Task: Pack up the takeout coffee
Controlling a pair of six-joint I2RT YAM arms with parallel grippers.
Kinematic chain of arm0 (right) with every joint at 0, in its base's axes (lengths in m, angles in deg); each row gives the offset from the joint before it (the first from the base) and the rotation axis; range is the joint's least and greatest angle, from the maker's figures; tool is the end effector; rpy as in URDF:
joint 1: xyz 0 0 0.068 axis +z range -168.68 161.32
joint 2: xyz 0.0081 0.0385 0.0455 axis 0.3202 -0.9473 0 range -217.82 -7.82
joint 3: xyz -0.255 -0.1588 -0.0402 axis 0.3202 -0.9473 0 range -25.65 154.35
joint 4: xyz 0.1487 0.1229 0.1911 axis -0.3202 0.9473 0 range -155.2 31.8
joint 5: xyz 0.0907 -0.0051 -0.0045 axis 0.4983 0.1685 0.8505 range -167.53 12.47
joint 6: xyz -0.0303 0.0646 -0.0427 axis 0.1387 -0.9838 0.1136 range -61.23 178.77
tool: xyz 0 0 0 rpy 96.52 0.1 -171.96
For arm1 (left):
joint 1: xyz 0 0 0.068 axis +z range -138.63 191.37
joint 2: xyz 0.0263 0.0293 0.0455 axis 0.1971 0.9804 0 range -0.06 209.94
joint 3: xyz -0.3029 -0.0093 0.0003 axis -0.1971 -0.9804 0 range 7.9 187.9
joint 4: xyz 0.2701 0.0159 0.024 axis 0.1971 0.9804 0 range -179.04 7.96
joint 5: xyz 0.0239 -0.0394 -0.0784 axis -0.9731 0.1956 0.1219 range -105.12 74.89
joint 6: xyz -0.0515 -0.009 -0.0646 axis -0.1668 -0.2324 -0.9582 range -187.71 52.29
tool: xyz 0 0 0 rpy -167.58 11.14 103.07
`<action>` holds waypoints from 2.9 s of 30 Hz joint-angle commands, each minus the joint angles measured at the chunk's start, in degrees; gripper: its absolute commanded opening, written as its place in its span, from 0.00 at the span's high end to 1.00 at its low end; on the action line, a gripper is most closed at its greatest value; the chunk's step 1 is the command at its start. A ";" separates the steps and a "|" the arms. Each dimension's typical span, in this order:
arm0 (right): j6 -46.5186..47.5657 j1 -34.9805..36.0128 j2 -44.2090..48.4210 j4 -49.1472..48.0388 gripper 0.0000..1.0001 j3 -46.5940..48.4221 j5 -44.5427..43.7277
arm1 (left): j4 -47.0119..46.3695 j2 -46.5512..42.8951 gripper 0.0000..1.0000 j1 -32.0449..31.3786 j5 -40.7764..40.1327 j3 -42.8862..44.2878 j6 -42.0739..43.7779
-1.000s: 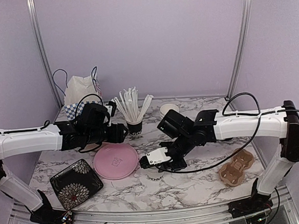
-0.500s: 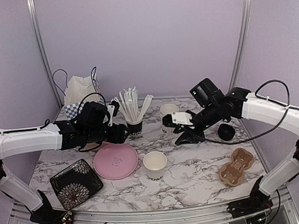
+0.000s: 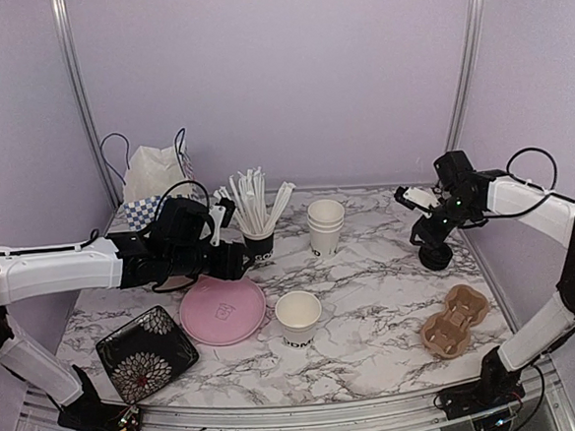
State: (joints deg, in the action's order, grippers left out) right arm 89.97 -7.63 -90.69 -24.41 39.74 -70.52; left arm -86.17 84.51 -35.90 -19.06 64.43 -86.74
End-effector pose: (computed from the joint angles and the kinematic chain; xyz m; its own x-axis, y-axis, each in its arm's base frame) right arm 0.3144 0.0705 0.2625 -0.5830 -0.6377 -0.5035 -0.6490 0.7383 -0.1836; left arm 0.2559 -0.2697 0.2648 -0.5554 0.1218 -0.8226 0.5412 0.8040 -0.2464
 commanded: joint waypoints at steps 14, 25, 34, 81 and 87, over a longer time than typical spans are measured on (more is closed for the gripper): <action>-4.97 -7.51 -12.57 -4.11 0.52 3.14 -4.18 | -2.35 -0.23 0.33 -0.63 2.80 0.82 -1.39; -5.07 -8.31 -16.12 -5.52 0.71 3.07 -3.35 | -2.34 0.00 0.33 -0.73 2.71 -0.19 -1.37; -5.71 -8.54 -16.68 -5.43 0.82 3.41 -3.18 | -4.18 0.06 0.33 -0.72 2.71 -0.72 -1.61; -4.24 7.97 4.70 7.72 0.95 17.79 69.92 | -75.45 20.50 0.09 -13.97 12.53 5.26 23.95; -4.20 8.28 5.39 8.07 0.95 17.29 70.66 | -75.76 24.40 0.08 -14.15 15.75 10.89 23.35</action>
State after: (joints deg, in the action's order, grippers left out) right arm 85.77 -0.07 -86.80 -16.69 55.98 -2.75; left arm -156.87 107.16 -49.82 -6.36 71.53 -63.79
